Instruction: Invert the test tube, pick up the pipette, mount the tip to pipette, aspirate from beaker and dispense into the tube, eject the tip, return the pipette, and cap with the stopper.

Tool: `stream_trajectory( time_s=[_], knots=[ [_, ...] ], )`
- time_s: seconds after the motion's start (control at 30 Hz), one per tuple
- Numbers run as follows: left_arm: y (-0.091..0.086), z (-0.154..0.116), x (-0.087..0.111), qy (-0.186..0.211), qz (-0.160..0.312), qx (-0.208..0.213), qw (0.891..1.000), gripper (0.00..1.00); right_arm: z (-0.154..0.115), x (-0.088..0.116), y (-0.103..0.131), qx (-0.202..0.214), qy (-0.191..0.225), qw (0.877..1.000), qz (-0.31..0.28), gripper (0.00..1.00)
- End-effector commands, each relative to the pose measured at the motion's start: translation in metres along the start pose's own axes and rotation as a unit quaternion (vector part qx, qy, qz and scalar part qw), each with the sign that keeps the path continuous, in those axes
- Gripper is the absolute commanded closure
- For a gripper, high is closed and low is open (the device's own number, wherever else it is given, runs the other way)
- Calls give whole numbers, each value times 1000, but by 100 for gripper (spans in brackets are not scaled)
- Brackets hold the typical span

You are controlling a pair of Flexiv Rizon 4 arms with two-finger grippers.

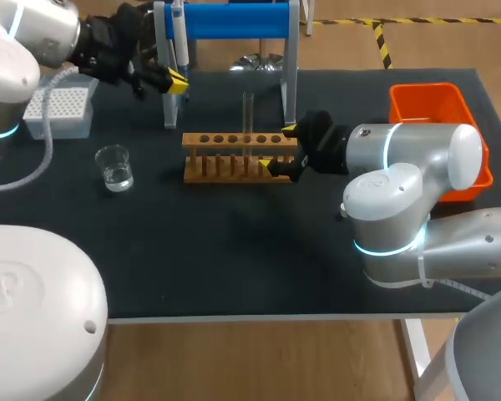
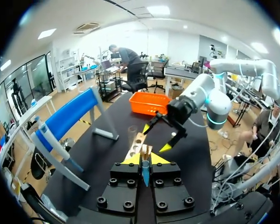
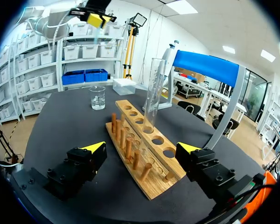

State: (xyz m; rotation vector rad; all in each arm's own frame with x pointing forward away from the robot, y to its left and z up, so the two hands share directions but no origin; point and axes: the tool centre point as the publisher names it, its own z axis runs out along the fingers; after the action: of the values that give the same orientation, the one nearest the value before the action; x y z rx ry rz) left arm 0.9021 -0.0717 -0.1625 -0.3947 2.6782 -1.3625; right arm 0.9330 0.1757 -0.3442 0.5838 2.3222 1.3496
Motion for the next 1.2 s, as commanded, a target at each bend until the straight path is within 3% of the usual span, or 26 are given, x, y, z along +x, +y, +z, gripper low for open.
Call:
stream_trajectory(
  time_s=[0.03, 0.3, 0.5, 1.2],
  knots=[
    [-9, 12, 26, -3, 11, 11, 1000, 100, 0, 0, 0, 0, 0, 1000, 0, 0],
    [-34, 33, 56, 15, 38, 27, 999, 100, 0, 0, 0, 0, 0, 1000, 0, 0],
    [-41, 43, 69, 29, 36, 26, 999, 100, 0, 0, 0, 0, 0, 1000, 0, 0],
    [-39, 47, 72, 42, 19, 22, 999, 100, 0, 0, 0, 0, 0, 1000, 0, 0]
  ],
)
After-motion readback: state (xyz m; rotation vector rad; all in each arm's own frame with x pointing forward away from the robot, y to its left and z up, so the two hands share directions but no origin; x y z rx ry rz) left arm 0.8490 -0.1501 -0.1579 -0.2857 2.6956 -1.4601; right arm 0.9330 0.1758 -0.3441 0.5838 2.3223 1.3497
